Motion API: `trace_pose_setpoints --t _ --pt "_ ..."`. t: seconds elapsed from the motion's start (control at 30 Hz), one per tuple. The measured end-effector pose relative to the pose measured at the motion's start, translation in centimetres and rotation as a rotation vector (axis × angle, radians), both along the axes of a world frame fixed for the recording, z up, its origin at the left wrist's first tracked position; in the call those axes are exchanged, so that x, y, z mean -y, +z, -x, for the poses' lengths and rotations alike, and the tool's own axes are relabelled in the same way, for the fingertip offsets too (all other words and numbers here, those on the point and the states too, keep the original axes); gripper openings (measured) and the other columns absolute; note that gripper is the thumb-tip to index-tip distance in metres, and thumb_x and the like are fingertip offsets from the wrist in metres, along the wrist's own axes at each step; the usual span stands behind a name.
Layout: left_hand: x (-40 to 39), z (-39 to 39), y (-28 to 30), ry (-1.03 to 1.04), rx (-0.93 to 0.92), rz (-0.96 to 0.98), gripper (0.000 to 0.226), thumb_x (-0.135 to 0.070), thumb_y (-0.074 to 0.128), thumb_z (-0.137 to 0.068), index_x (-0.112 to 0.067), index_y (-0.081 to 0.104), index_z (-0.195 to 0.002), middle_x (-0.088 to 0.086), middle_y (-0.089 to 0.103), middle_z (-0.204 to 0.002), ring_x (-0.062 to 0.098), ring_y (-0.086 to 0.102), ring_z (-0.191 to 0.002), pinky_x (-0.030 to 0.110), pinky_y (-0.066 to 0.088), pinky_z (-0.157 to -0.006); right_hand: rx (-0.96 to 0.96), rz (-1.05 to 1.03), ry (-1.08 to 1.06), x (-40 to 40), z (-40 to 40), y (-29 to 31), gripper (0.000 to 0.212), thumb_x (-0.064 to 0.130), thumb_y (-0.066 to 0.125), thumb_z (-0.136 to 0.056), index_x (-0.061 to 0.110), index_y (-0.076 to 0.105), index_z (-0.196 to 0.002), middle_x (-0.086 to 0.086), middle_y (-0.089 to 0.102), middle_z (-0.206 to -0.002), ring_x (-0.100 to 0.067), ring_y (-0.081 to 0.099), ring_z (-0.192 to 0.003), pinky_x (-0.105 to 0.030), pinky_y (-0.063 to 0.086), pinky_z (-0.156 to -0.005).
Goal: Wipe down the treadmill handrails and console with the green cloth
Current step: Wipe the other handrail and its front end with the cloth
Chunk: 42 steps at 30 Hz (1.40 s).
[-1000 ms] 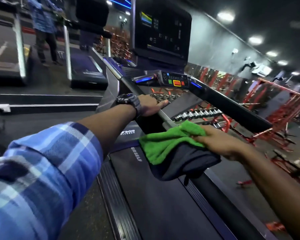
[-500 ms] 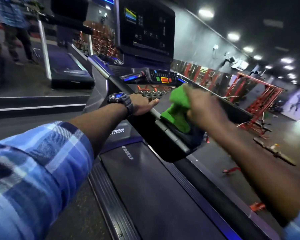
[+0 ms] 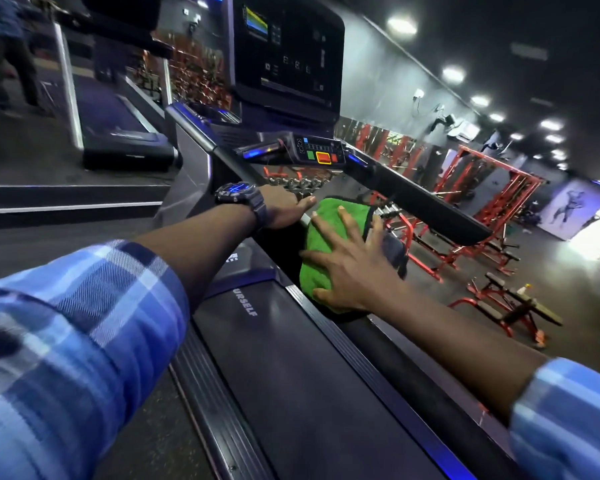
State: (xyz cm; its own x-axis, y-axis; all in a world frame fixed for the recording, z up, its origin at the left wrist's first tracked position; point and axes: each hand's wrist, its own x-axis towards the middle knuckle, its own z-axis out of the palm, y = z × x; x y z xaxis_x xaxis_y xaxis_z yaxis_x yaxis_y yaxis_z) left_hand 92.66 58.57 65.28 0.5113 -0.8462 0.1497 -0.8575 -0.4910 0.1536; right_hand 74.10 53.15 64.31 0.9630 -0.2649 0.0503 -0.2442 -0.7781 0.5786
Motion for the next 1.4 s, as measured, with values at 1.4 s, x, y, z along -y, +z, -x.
trace_pose_setpoints --t 1.4 --pt "-0.1 -26.3 -4.7 -0.16 -0.146 0.42 0.057 -0.044 0.022 -0.1 -0.007 0.063 -0.114 0.014 0.065 -0.12 0.03 0.058 -0.112 0.036 0.042 -0.098 -0.486 0.37 0.459 0.3 -22.9 -4.1 0.044 0.041 0.051 -0.084 0.016 0.066 -0.116 -0.005 0.061 -0.125 -0.034 0.031 -0.133 -0.067 0.01 -0.111"
